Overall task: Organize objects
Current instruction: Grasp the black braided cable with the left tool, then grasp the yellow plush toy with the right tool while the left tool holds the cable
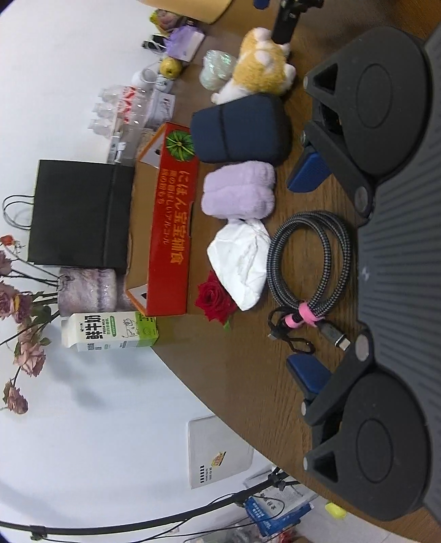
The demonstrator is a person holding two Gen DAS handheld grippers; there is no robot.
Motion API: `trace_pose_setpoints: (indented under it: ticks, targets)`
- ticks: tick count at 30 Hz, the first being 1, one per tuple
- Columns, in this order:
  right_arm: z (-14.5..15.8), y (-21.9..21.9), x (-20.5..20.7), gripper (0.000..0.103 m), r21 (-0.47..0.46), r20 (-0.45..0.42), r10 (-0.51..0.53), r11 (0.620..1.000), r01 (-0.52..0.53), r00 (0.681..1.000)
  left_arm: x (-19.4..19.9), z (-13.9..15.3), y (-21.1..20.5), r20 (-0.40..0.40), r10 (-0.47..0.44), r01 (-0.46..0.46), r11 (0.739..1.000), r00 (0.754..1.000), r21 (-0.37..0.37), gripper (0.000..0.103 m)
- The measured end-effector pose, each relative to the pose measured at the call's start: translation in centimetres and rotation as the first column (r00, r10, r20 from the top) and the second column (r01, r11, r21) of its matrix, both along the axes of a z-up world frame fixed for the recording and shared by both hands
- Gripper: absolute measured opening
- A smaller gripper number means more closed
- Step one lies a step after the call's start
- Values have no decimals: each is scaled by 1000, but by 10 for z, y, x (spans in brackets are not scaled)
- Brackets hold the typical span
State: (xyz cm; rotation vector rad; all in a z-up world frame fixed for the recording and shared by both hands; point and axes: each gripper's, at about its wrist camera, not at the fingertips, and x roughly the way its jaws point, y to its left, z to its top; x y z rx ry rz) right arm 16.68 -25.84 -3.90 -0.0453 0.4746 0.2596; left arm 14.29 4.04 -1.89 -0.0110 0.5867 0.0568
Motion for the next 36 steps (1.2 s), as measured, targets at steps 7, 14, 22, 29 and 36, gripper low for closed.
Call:
trace_pose_setpoints:
  ticks: [7, 14, 22, 29, 36]
  targets:
    - [-4, -4, -1, 103, 27, 45, -26, 999, 24, 999, 19, -11, -7, -64, -36, 39, 998, 997, 56, 103]
    - [-5, -4, 1, 103, 35, 37, -25, 999, 23, 999, 39, -19, -9, -144, -70, 81, 994, 987, 71, 103]
    - [-5, -7, 3, 103, 51, 35, -37, 998, 35, 999, 59, -29, -2, -195, -17, 15, 1000, 981, -9, 103]
    - [-5, -7, 4, 103, 45, 25, -35, 998, 34, 999, 54, -35, -7, -121, 34, -34, 999, 992, 0, 103]
    - [-6, -2, 8, 103, 23, 3, -43, 999, 43, 999, 43, -33, -2, -63, 34, -39, 996, 997, -78, 94]
